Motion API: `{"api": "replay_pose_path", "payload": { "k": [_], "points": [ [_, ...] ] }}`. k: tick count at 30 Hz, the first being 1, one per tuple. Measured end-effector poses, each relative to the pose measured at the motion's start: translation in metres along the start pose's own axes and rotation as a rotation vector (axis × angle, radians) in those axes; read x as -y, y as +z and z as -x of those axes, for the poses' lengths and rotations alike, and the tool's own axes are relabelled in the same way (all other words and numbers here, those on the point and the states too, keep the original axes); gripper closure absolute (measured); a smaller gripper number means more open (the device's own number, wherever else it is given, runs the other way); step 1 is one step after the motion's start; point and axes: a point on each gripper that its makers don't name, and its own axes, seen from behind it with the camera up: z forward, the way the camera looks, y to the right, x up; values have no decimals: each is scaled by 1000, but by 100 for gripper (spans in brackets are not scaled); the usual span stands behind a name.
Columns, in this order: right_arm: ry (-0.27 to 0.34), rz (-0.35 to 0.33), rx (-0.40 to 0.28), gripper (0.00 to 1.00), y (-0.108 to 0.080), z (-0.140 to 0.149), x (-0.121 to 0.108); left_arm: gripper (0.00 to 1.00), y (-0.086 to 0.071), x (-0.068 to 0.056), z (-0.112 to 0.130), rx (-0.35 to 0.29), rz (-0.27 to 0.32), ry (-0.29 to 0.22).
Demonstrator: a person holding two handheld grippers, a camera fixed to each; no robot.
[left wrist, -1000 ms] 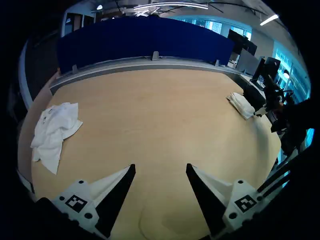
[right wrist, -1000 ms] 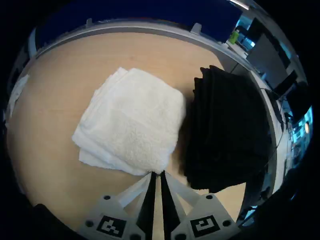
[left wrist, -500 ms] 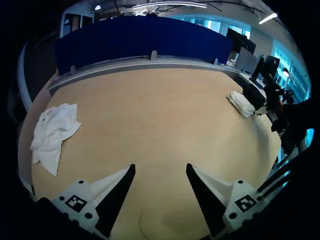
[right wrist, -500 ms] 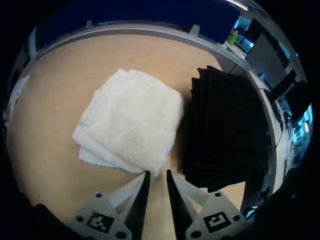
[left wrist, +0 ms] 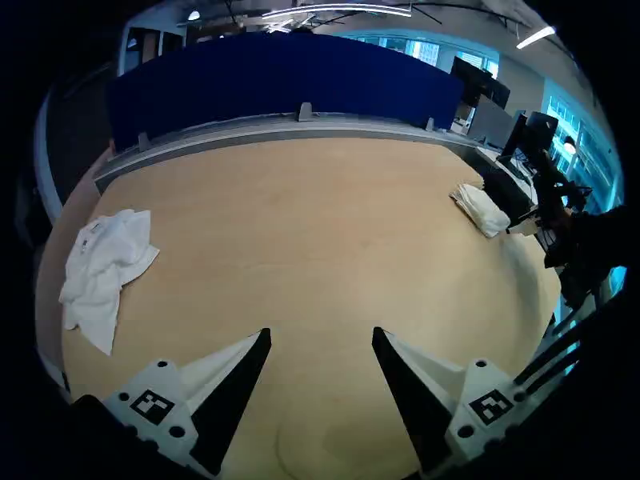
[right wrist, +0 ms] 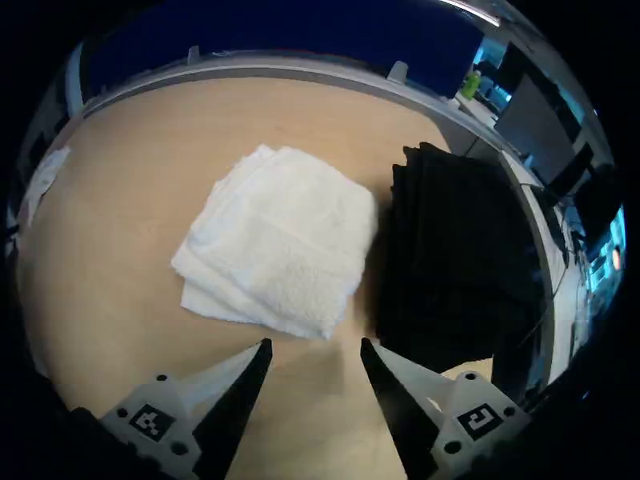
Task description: Fold towel
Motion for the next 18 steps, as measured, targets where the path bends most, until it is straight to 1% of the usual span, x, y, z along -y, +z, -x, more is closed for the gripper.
{"api": "replay_pose_path", "payload": {
  "k": [8,12,18],
  "points": [
    [-9,-17,-45,12,-5,-15,11,6,-1,1,0,0,0,2],
    [-20,-46,-78,13,-7,-30,25,6,-1,2,1,0,-2,-3],
    [-43,-70,-105,13,-1,-49,42,6,-3,2,1,-3,-4,-3]
  ]
}}
